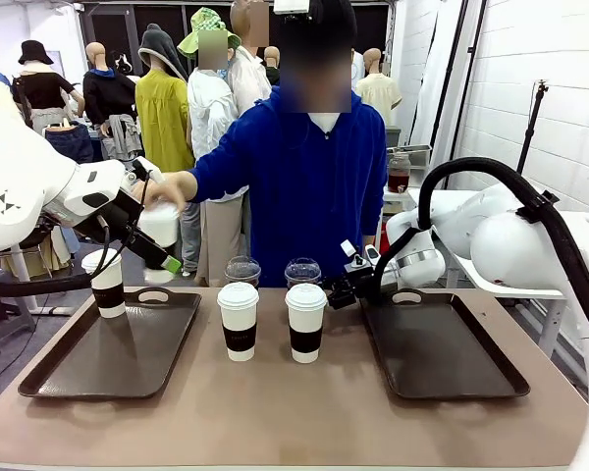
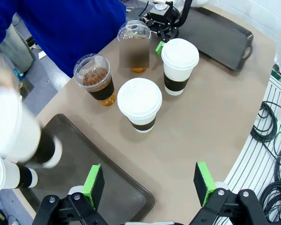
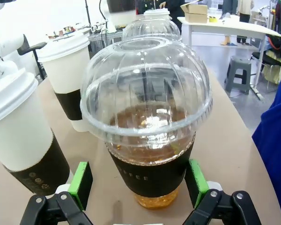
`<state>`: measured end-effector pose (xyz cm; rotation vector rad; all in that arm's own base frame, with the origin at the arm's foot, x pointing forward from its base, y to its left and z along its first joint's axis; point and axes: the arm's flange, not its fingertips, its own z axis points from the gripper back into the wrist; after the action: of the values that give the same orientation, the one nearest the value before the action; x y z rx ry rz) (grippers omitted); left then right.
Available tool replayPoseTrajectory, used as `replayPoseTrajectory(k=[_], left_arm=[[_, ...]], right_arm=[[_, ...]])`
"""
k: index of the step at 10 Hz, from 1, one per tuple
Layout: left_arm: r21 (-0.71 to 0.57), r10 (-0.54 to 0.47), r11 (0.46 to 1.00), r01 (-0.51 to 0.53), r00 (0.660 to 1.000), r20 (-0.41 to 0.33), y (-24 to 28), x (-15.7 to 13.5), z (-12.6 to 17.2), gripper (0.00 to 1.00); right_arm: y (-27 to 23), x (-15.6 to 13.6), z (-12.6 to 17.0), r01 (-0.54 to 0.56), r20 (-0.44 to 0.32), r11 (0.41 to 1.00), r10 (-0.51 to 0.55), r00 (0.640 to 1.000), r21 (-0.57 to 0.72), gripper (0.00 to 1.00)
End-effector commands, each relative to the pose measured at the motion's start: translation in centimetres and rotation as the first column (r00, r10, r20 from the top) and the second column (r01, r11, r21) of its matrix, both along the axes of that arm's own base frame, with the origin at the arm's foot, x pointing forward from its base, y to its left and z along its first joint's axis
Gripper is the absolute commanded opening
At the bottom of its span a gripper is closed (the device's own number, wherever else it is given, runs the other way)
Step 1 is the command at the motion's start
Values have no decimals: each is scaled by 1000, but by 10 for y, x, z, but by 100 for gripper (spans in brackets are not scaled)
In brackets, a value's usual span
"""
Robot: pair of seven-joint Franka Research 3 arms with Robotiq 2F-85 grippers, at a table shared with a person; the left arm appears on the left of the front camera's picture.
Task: Distribute the coffee onto the tray.
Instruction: Pick up one iced Americano and place it on the right Handle tray.
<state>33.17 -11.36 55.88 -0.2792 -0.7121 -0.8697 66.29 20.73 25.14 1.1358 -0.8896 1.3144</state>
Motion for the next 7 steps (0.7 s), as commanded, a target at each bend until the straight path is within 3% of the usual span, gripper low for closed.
replayPoseTrajectory(k=[1,7], left_arm=[[-6,0,1000,0,1000,-2,1,0,0,100],[-6,0,1000,0,1000,-2,1,0,0,100]], right_arm=[[9,12,-2,38,-11,999,-38,999,11,100],[23,23,-10,21,-25,1000,-20,999,20,100]])
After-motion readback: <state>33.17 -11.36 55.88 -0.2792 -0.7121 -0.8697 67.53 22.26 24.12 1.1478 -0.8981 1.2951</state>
